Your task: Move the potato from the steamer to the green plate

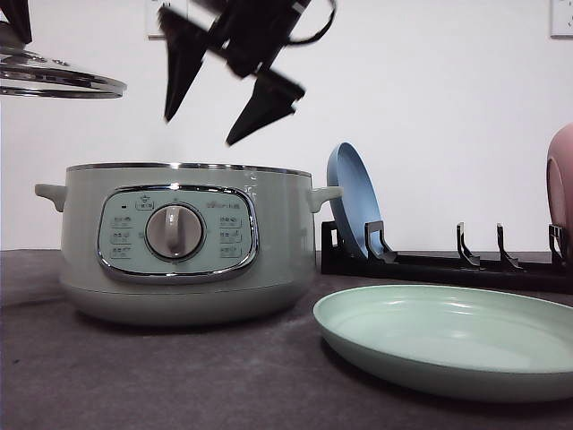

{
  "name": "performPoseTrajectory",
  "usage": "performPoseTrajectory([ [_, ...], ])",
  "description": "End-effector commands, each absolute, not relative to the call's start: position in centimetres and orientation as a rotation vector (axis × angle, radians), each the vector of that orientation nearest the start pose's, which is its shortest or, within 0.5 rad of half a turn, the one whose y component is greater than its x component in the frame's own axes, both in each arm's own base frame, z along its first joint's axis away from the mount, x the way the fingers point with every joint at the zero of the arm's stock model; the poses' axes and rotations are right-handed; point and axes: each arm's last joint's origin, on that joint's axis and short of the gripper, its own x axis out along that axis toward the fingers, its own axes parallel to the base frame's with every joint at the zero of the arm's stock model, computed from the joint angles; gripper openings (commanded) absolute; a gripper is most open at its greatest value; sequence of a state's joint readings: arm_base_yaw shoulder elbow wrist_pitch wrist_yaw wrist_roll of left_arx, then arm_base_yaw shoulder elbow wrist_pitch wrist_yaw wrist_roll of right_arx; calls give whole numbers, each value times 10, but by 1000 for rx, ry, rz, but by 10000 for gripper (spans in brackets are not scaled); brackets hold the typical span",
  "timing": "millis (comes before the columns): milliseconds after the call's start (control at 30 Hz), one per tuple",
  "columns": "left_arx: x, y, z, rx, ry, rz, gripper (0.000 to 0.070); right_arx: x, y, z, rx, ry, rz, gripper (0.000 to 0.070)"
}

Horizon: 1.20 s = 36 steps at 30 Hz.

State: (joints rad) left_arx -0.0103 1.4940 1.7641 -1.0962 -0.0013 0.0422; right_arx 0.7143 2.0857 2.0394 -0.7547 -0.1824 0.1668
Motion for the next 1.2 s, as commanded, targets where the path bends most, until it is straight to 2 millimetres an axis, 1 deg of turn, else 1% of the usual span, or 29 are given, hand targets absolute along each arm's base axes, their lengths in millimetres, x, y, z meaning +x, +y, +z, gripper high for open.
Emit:
performPoseTrajectory([
  [0, 283, -2, 432, 45, 751, -22, 1, 350, 321, 304, -72, 868, 764, 540],
  [200, 283, -2, 432, 45, 752, -22, 1, 352, 336, 276, -131, 904, 703, 550],
  [500, 283, -2, 432, 45, 755, -22, 1, 352, 346, 251, -186, 953, 650, 550],
  [900, 283, -2, 432, 45, 755, -22, 1, 354, 349, 236, -182, 998, 630, 550],
  [1067, 283, -2, 432, 45, 755, -22, 1, 355, 350, 226, -179, 1029, 616, 550],
  [1167, 283, -2, 432, 45, 755, -22, 1, 355, 350, 224, -181, 1037, 613, 549],
])
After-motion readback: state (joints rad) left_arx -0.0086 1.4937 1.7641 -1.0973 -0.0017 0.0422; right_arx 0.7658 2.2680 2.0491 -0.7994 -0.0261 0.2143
